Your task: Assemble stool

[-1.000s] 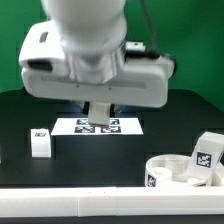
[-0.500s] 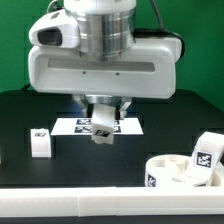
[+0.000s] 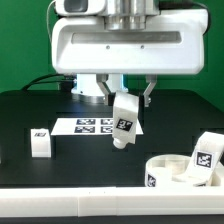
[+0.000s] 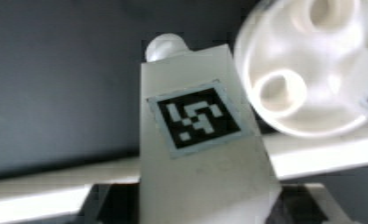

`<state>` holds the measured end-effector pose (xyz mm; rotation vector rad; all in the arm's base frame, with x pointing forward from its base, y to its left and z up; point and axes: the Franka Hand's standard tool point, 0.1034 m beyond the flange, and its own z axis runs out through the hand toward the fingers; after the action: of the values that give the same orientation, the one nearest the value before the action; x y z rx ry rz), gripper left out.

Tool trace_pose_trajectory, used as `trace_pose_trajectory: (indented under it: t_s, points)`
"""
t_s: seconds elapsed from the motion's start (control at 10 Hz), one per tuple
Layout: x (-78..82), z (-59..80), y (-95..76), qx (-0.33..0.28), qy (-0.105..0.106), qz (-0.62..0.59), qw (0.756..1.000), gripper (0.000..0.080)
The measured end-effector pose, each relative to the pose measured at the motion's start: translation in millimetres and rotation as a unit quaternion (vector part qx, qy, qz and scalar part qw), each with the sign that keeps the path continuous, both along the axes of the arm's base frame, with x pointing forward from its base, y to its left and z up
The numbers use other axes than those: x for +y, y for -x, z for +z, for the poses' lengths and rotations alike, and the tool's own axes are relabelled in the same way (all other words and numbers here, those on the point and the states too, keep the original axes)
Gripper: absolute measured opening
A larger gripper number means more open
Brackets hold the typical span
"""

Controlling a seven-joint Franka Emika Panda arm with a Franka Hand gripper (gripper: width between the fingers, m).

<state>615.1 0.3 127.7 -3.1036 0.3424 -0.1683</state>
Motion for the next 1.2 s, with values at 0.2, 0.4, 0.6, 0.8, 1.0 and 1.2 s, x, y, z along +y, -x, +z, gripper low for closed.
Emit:
trace_pose_trajectory:
  t_s: [0.2,0.4,0.6,0.8,1.0,1.2]
  points:
    - [1.5,-3.1,-5.9,-0.081,0.014,0.003,0.997,0.0325]
    - [8.6,-5.2,-3.7,-0.085,0.001,-0.012,0.996,0.0325]
    - [22.9,-0.3,-10.7,-0.106,-0.017,-0.018,0.994,0.0325]
    - [37.3,5.2,-19.3,-0.137,-0.027,-0.022,0.990,0.0325]
    - [35.5,4.3,-18.4,-0.135,-0.026,-0.022,0.990,0.0327]
    - [34.9,3.8,-17.9,-0.137,-0.027,-0.024,0.990,0.0327]
